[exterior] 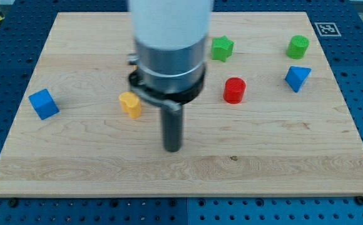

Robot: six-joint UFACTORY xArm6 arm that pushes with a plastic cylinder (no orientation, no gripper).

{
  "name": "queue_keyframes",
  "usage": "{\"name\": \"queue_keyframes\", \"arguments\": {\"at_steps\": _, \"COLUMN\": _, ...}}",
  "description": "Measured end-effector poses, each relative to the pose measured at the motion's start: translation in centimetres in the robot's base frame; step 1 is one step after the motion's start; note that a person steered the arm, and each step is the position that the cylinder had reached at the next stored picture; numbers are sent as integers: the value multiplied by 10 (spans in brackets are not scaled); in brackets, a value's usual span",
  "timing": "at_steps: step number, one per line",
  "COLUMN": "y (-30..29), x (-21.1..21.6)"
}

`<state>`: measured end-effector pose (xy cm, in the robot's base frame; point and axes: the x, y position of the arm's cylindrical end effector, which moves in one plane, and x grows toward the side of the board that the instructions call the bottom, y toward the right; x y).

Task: Push yellow heart slightly up

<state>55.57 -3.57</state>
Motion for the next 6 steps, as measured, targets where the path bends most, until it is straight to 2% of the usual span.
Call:
{"name": "queue_keyframes", "arguments": {"at_steps": 1, "y": -53, "x": 3}}
{"name": "queue_keyframes", "arguments": {"at_steps": 2, "y": -84, "x": -29}}
{"name": "queue_keyframes", "arguments": {"at_steps": 4, "y": -65, "x": -91}}
{"name": "queue_keyframes", "arguments": {"at_steps": 6, "y": -47, "x": -80}}
